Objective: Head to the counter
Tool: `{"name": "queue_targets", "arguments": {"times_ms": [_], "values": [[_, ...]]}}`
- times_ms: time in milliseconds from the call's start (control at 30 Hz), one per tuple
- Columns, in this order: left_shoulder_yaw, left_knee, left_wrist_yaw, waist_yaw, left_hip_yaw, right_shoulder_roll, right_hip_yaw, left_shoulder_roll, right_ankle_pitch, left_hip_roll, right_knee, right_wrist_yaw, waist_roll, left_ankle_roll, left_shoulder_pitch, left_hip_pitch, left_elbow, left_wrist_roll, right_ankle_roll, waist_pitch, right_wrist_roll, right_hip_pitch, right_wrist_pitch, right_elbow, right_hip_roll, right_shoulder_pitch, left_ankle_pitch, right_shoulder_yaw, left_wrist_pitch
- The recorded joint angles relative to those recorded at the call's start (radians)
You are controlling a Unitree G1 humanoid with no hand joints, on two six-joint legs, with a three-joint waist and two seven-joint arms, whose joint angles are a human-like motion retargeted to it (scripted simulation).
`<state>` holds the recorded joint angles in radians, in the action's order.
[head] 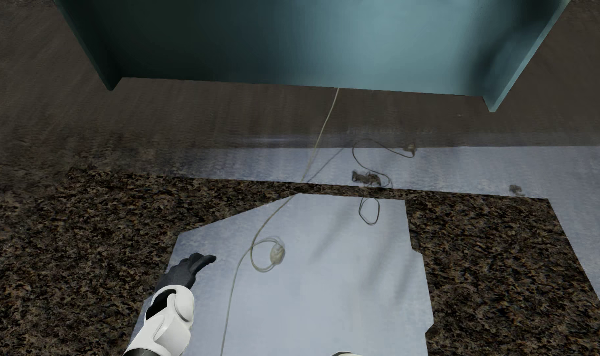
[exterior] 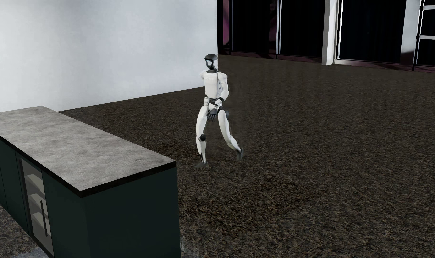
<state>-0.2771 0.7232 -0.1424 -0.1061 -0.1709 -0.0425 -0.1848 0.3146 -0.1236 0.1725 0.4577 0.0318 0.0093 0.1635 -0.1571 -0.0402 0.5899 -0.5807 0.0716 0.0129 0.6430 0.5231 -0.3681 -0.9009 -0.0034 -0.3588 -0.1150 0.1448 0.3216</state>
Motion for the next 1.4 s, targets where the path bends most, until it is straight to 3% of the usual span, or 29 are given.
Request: {"name": "queue_targets", "arguments": {"times_ms": [33,67,100,167,233,300,367,433,467,500,533,567,633,700,733,800,900,967,1000,1033,1067,1100,1133,1200,1267,1300,1333,1367,1400], "values": [[0.012,0.165,-0.015,0.005,0.057,-0.002,-0.014,-0.034,-0.046,0.016,0.008,0.07,0.009,-0.021,0.019,0.076,0.01,0.026,-0.004,0.005,0.039,-0.043,0.004,-0.027,0.004,0.01,0.111,-0.025,0.009],[-0.027,0.327,0.003,0.01,0.099,-0.013,-0.038,-0.045,-0.077,0.052,-0.008,0.116,0.017,-0.029,0.019,0.167,0.032,0.019,-0.002,0.01,0.055,-0.096,0.036,-0.019,0.014,0.009,0.159,-0.026,0.018],[-0.088,0.458,0.056,0.017,0.133,-0.027,-0.06,-0.045,-0.102,0.086,-0.034,0.118,0.028,-0.032,0.018,0.253,0.054,-0.001,0.004,0.016,0.037,-0.153,0.072,0.01,0.031,0.009,0.128,0.012,0.015],[-0.166,0.615,0.145,0.039,0.154,-0.024,-0.063,-0.054,-0.151,0.116,-0.068,0.01,0.051,-0.095,0.065,0.42,0.084,-0.043,-0.002,0.024,0.021,-0.251,0.108,0.065,0.058,0.047,0.084,0.082,-0.009],[-0.133,0.604,0.158,0.067,0.116,0.019,-0.035,-0.092,-0.205,0.112,-0.063,-0.106,0.064,-0.14,0.164,0.568,0.123,-0.025,-0.015,0.024,0.1,-0.304,0.112,0.095,0.073,0.122,0.03,0.063,0.009],[-0.06,0.43,0.149,0.096,0.055,0.06,0.005,-0.122,-0.267,0.07,-0.043,-0.117,0.069,-0.167,0.265,0.673,0.184,0.021,-0.026,0.018,0.101,-0.339,0.143,0.122,0.081,0.207,-0.013,0.056,0.052],[-0.005,0.101,0.141,0.118,0.029,0.105,0.046,-0.133,-0.33,-0.004,-0.042,-0.091,0.068,-0.158,0.342,0.716,0.261,0.064,-0.039,0.006,0.092,-0.383,0.198,0.149,0.09,0.282,0.01,0.034,0.093],[-0.017,-0.356,0.181,0.132,0.04,0.149,0.086,-0.125,-0.373,-0.074,-0.079,-0.086,0.065,-0.067,0.413,0.67,0.317,0.051,-0.062,-0.014,0.102,-0.446,0.231,0.187,0.09,0.344,0.115,-0.01,0.109],[-0.013,-0.479,0.202,0.138,0.044,0.167,0.107,-0.128,-0.382,-0.09,-0.092,-0.093,0.061,-0.094,0.45,0.637,0.329,0.049,-0.077,-0.023,0.102,-0.48,0.242,0.208,0.082,0.363,0.174,-0.029,0.117],[0.001,-0.444,0.208,0.142,0.023,0.182,0.131,-0.139,-0.389,-0.1,-0.068,-0.103,0.056,-0.243,0.483,0.626,0.336,0.056,-0.092,-0.029,0.091,-0.501,0.251,0.233,0.064,0.374,0.223,-0.038,0.121],[0.014,-0.393,0.199,0.146,-0.001,0.19,0.147,-0.156,-0.362,-0.113,0.011,-0.115,0.044,-0.276,0.497,0.612,0.347,0.062,-0.11,-0.029,0.067,-0.498,0.255,0.263,0.035,0.368,0.177,-0.027,0.121],[0.018,-0.334,0.185,0.151,-0.01,0.174,0.154,-0.167,-0.285,-0.127,0.146,-0.153,0.029,-0.263,0.488,0.597,0.371,0.059,-0.127,-0.023,0.029,-0.464,0.256,0.287,0.007,0.342,0.114,0.011,0.131],[-0.024,-0.226,0.233,0.155,-0.039,0.126,0.212,-0.169,-0.022,-0.127,0.472,-0.198,0.011,-0.26,0.451,0.558,0.38,0.013,-0.255,-0.014,-0.026,-0.339,0.237,0.283,-0.016,0.287,-0.003,0.044,0.132],[-0.039,-0.182,0.249,0.152,-0.09,0.162,0.254,-0.164,0.078,-0.128,0.772,-0.079,-0.007,-0.263,0.416,0.478,0.316,-0.015,-0.272,-0.006,0.041,-0.191,0.219,0.245,-0.053,0.269,-0.097,-0.071,0.091],[-0.015,-0.166,0.191,0.145,-0.106,0.186,0.243,-0.166,0.064,-0.135,0.868,-0.001,-0.02,-0.258,0.388,0.435,0.286,-0.004,-0.228,-0.001,0.099,-0.123,0.225,0.23,-0.096,0.255,-0.137,-0.126,0.073],[0.0,-0.162,0.066,0.12,-0.108,0.151,0.176,-0.164,0.025,-0.158,0.905,0.004,-0.044,-0.245,0.281,0.353,0.292,0.003,-0.141,0.004,0.102,-0.01,0.206,0.219,-0.179,0.183,-0.198,-0.083,0.063],[-0.084,-0.221,0.099,0.075,-0.077,0.097,0.031,-0.141,-0.111,-0.199,0.629,-0.068,-0.068,-0.225,0.077,0.223,0.305,-0.056,-0.109,-0.003,0.024,0.076,0.158,0.165,-0.205,0.075,-0.254,0.029,0.061],[-0.124,-0.262,0.104,0.053,-0.044,0.106,-0.077,-0.116,-0.065,-0.21,0.263,-0.033,-0.073,-0.209,-0.029,0.152,0.247,-0.068,-0.108,-0.015,0.045,0.072,0.127,0.119,-0.178,0.022,-0.301,0.027,0.006],[-0.137,-0.291,0.088,0.046,-0.028,0.107,-0.138,-0.106,0.01,-0.209,0.054,-0.014,-0.073,-0.2,-0.069,0.114,0.212,-0.067,-0.089,-0.022,0.058,0.044,0.119,0.1,-0.166,-0.005,-0.318,0.022,-0.023],[-0.148,-0.314,0.068,0.044,-0.015,0.095,-0.268,-0.093,0.083,-0.204,-0.086,-0.009,-0.074,-0.189,-0.1,0.078,0.18,-0.066,-0.027,-0.03,0.062,-0.005,0.108,0.08,-0.18,-0.029,-0.332,0.029,-0.043],[-0.156,-0.304,0.057,0.039,0.003,0.08,-0.304,-0.086,0.053,-0.194,-0.09,-0.007,-0.071,-0.177,-0.118,0.051,0.151,-0.064,0.078,-0.034,0.06,-0.039,0.091,0.054,-0.176,-0.052,-0.35,0.043,-0.058],[-0.135,-0.251,0.037,0.034,0.014,0.065,-0.31,-0.087,0.003,-0.176,-0.042,0.0,-0.065,-0.161,-0.117,0.038,0.123,-0.047,0.107,-0.033,0.059,-0.057,0.078,0.023,-0.177,-0.058,-0.341,0.053,-0.058],[-0.088,-0.175,0.002,0.03,0.011,0.067,-0.306,-0.101,-0.039,-0.155,0.009,0.017,-0.056,-0.153,-0.089,0.039,0.092,-0.018,0.096,-0.027,0.075,-0.072,0.051,-0.02,-0.176,-0.046,-0.303,0.053,-0.052],[-0.011,0.029,-0.055,0.026,0.029,0.05,-0.319,-0.162,-0.101,-0.118,0.05,0.038,-0.042,-0.138,-0.008,0.108,0.069,0.037,0.072,-0.018,0.109,-0.121,0.045,-0.027,-0.176,-0.014,-0.093,0.044,-0.034],[-0.064,0.318,0.024,0.029,0.065,0.018,-0.352,-0.147,-0.132,-0.055,-0.011,0.023,-0.026,-0.046,0.042,0.248,0.079,0.004,0.065,-0.007,0.087,-0.206,0.111,0.042,-0.136,0.013,0.079,0.07,-0.043],[-0.104,0.458,0.087,0.032,0.051,0.008,-0.36,-0.125,-0.146,0.013,-0.029,-0.005,-0.012,-0.044,0.067,0.322,0.093,-0.045,0.062,0.002,0.06,-0.242,0.143,0.079,-0.111,0.038,0.096,0.088,-0.05],[-0.104,0.567,0.116,0.038,0.031,0.01,-0.36,-0.122,-0.165,0.084,-0.031,-0.044,0.005,-0.09,0.099,0.395,0.112,-0.062,0.056,0.012,0.046,-0.269,0.161,0.108,-0.092,0.075,0.068,0.098,-0.042],[-0.076,0.63,0.103,0.048,0.011,0.021,-0.349,-0.135,-0.183,0.138,-0.029,-0.091,0.02,-0.145,0.136,0.463,0.149,-0.045,0.046,0.019,0.051,-0.291,0.163,0.125,-0.077,0.12,0.051,0.099,-0.012],[-0.037,0.644,0.078,0.061,-0.009,0.033,-0.327,-0.15,-0.201,0.167,-0.019,-0.121,0.033,-0.162,0.175,0.52,0.197,-0.01,0.034,0.024,0.061,-0.305,0.143,0.139,-0.068,0.179,0.04,0.089,0.026]]}}
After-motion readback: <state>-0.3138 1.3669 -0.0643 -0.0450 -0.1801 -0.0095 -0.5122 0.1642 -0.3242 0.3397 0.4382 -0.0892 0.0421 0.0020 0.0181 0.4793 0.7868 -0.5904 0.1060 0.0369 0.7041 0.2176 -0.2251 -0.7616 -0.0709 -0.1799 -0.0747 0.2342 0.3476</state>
